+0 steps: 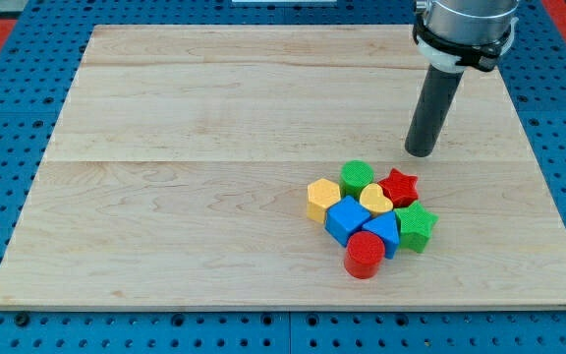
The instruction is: Separate the yellow heart and green circle from the group of blocks
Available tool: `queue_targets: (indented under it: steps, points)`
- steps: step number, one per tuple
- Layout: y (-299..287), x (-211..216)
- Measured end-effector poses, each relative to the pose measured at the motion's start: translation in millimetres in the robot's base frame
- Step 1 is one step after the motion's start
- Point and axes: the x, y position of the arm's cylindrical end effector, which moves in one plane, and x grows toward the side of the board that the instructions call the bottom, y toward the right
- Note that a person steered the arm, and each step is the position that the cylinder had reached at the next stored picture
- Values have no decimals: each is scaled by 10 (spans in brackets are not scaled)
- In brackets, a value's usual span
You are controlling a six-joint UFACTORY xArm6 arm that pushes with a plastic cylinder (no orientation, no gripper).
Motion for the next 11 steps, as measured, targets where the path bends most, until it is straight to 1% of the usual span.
queue_targets:
  steps: [1,2,3,4,5,7,8,9,10,11]
  points:
    - [202,253]
    - [545,740]
    - [678,1518]
    - [182,1880]
    - [-386,1465]
    - [-799,342]
    - [-972,-134]
    - [-1125,-490]
    - [-1162,-656]
    - [-1278,-602]
